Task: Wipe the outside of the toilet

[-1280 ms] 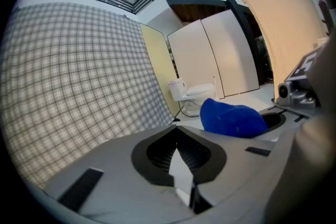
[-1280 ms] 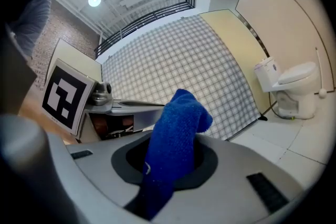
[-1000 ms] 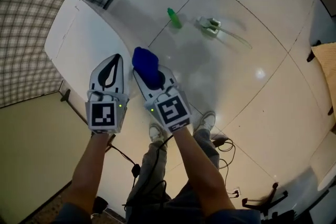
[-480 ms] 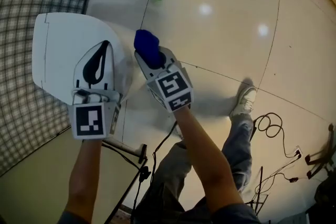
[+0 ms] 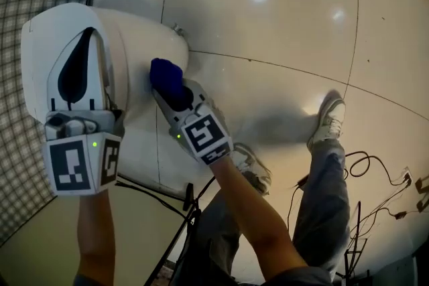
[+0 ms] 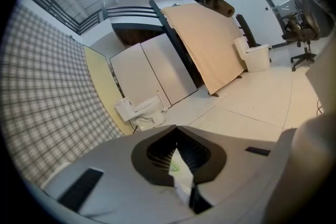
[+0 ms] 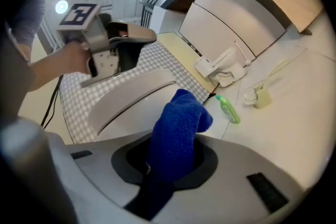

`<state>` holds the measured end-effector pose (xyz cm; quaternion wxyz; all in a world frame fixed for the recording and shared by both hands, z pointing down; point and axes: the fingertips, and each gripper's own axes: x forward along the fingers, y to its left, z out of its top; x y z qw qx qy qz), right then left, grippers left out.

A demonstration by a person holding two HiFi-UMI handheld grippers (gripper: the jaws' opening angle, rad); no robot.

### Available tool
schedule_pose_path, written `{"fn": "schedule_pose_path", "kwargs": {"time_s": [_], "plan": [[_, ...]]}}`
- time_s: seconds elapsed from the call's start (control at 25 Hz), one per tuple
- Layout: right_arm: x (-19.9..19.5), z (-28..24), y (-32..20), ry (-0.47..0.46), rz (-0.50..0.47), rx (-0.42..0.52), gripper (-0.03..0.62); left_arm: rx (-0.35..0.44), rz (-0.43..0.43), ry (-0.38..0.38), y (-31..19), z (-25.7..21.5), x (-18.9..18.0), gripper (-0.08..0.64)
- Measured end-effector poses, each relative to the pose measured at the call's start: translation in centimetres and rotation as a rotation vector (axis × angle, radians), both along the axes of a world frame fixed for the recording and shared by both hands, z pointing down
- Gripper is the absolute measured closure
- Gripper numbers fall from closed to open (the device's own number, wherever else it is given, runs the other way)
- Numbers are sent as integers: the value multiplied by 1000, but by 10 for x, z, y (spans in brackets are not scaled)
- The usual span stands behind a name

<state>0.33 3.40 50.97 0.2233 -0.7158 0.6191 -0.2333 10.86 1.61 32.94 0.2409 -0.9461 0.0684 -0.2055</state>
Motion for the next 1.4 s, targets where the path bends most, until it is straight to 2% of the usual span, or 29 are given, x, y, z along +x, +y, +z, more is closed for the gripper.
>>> {"fn": "schedule_pose_path", "kwargs": {"time_s": [0.16, 0.28, 0.36, 0.52, 0.68, 0.8, 0.96, 1.16, 1.4], "plan": [[-71, 15, 9, -57, -69, 12, 518, 11, -9, 7, 5, 10, -3, 545], [-87, 24, 8, -95, -73, 6, 518, 8, 12, -10, 11, 17, -3, 545], [-66, 29, 11, -106, -22, -1, 518, 0, 7, -12, 9, 18, -1, 545], [9, 42, 13, -58, 76, -29, 518, 6, 4, 3, 4, 9, 4, 545], [68, 74, -5, -54, 113, -75, 518, -5, 3, 1, -5, 5, 12, 545], [89, 104, -22, -76, 114, -93, 518, 1, 18, 10, -2, 6, 21, 545], [90, 143, -45, -102, 78, -109, 518, 36, 76, 31, 8, 9, 37, 545], [70, 157, -39, -129, 74, -76, 518, 39, 78, 51, 9, 16, 50, 545], [-21, 145, -7, -221, 17, -65, 518, 65, 27, 10, 13, 28, 42, 545]]}}
